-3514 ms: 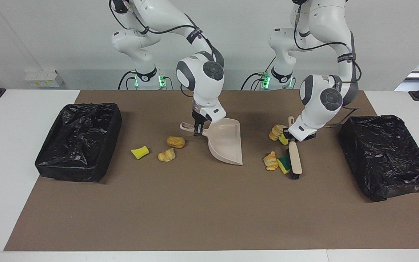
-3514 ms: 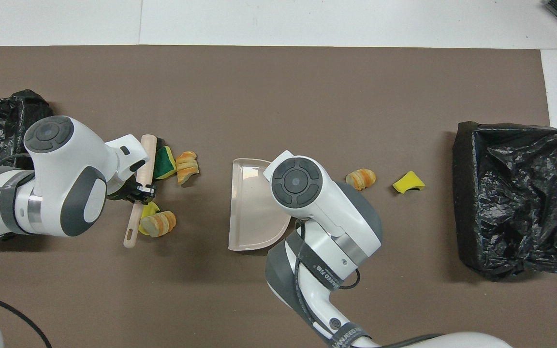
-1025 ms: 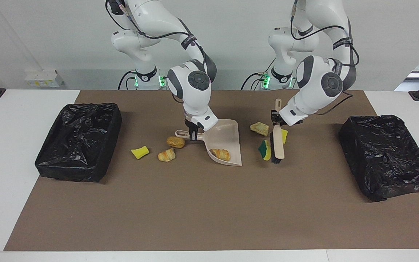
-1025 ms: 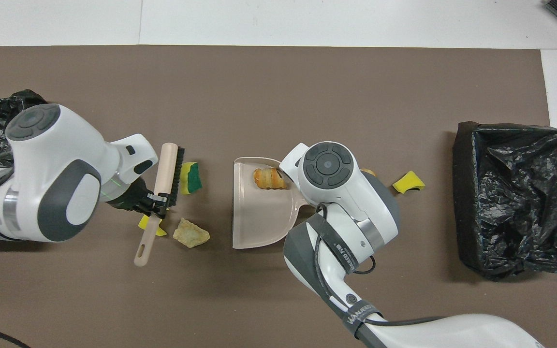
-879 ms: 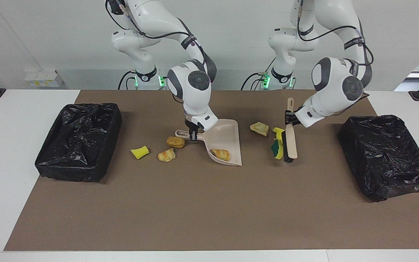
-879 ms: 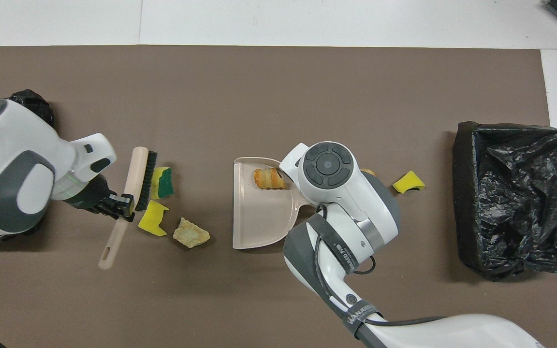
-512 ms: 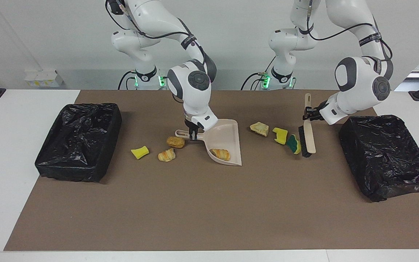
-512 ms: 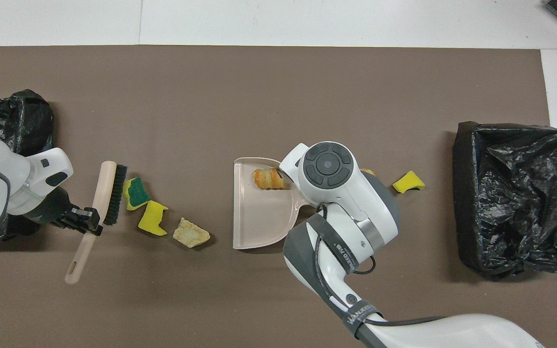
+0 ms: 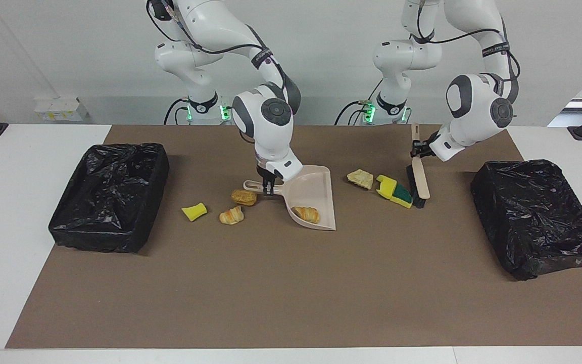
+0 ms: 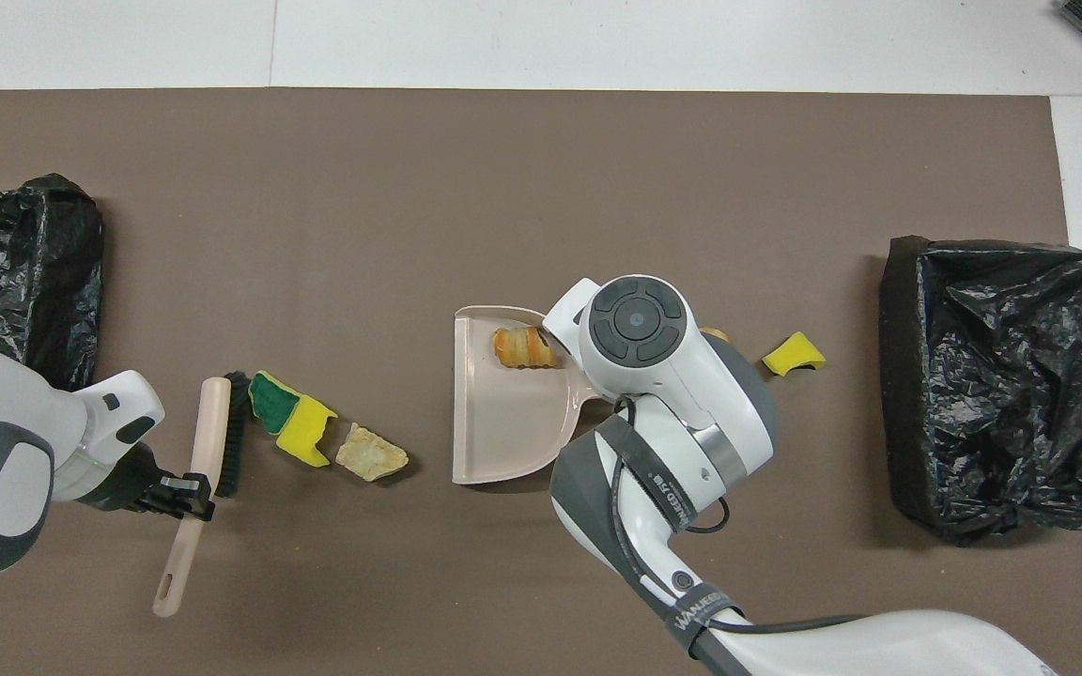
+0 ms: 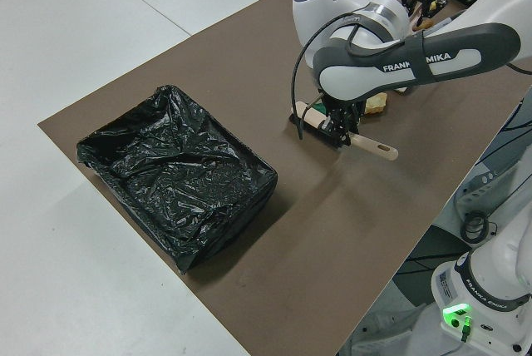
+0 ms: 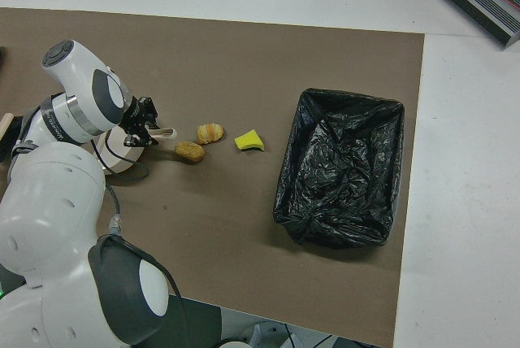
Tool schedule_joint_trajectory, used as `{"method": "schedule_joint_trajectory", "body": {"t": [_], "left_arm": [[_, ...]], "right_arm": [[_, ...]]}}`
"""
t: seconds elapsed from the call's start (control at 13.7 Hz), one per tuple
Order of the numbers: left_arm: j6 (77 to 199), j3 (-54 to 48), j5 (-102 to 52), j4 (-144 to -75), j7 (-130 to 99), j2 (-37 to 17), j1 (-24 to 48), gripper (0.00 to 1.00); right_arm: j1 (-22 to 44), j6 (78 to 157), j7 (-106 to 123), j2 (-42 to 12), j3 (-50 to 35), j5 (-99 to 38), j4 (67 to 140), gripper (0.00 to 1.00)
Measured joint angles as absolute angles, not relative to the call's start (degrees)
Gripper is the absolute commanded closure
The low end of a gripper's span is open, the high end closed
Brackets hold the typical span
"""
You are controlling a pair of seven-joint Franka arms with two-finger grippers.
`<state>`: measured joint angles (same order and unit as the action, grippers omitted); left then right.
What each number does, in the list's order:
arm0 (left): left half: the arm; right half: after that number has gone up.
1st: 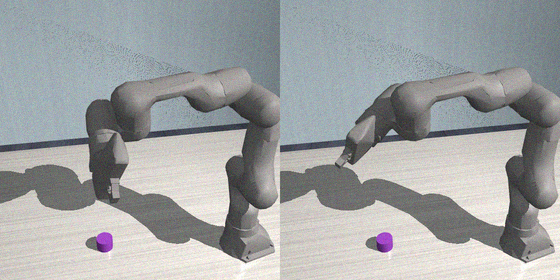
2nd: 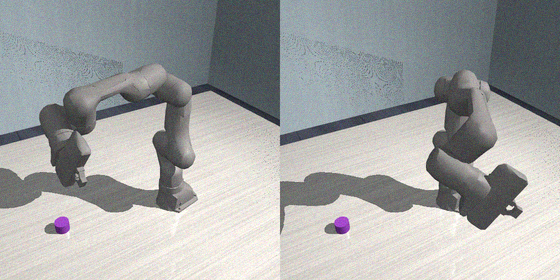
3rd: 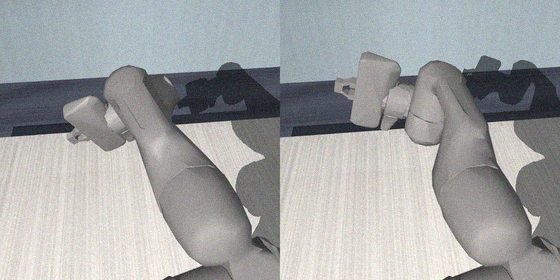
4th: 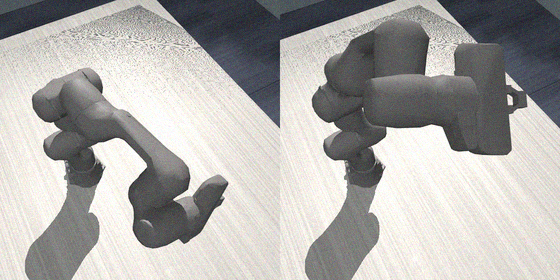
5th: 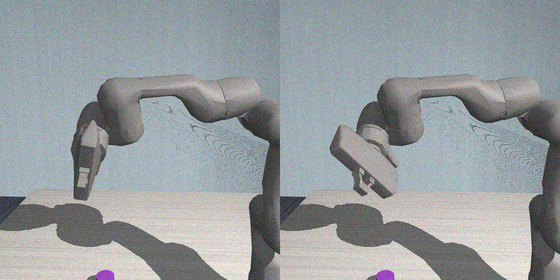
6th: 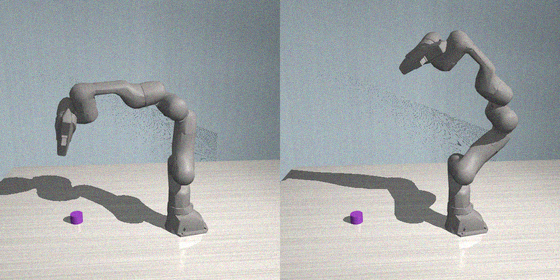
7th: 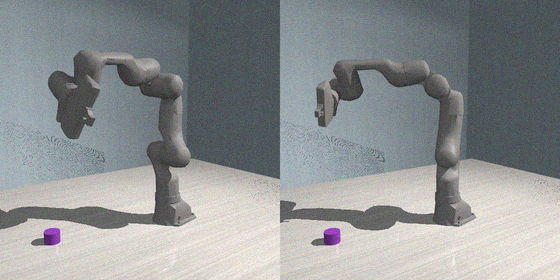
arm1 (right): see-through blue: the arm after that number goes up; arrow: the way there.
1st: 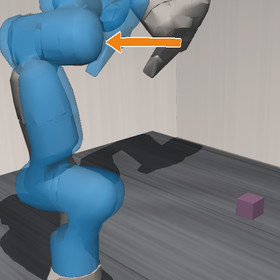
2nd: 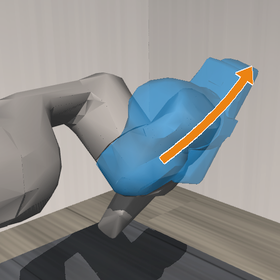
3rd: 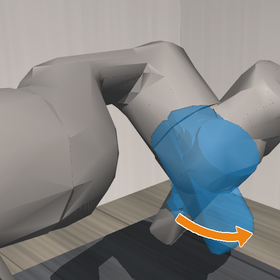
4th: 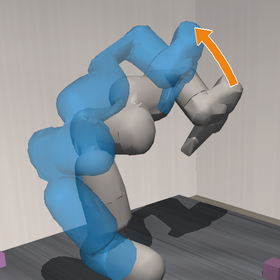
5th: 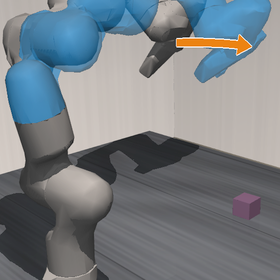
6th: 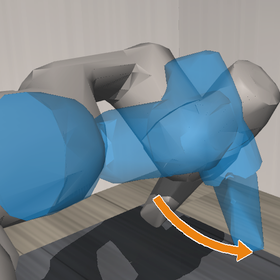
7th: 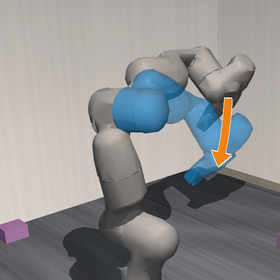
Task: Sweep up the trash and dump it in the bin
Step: 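Sweep the sponges and bread toward the dustpan with the left gripper, then brush the remaining pieces into the dustpan with the left gripper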
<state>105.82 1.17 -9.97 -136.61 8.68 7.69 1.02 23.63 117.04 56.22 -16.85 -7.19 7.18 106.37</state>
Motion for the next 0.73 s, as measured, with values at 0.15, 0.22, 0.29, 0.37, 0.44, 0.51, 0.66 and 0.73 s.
{"method": "schedule_joint_trajectory", "body": {"t": [0.15,0.22,0.29,0.37,0.44,0.51,0.66,0.73], "left_arm": [[105.90,0.65,-10.96,-137.50,3.48,8.52,3.84,1.00],[106.05,0.37,-11.84,-137.96,1.06,8.89,5.67,1.00],[106.55,0.19,-12.76,-138.36,-0.56,9.14,7.25,1.00],[107.70,0.13,-13.20,-138.64,-2.04,9.24,8.74,1.00],[109.36,0.09,-13.39,-138.89,-3.55,9.24,10.49,1.00],[110.65,0.06,-13.51,-139.11,-4.53,9.24,12.46,1.00],[113.84,-0.01,-15.02,-139.56,-5.77,9.08,17.49,1.00],[115.59,-0.07,-15.36,-139.97,-6.20,8.80,19.85,1.00]], "right_arm": [[24.44,116.31,56.19,-16.60,-7.20,7.18,106.40,1.00],[25.38,115.60,55.54,-16.28,-7.21,7.19,106.50,1.00],[26.21,115.11,54.52,-15.99,-7.20,7.24,106.68,1.00],[26.99,114.89,53.14,-15.63,-7.18,7.64,107.01,1.00],[27.82,114.88,50.99,-15.15,-7.20,8.78,107.54,1.00],[28.39,114.88,49.46,-14.71,-7.22,9.79,108.02,1.00],[28.79,114.90,48.54,-14.17,-7.21,10.55,108.67,1.00],[28.79,114.90,48.54,-14.03,-7.13,10.56,108.86,1.00]]}}
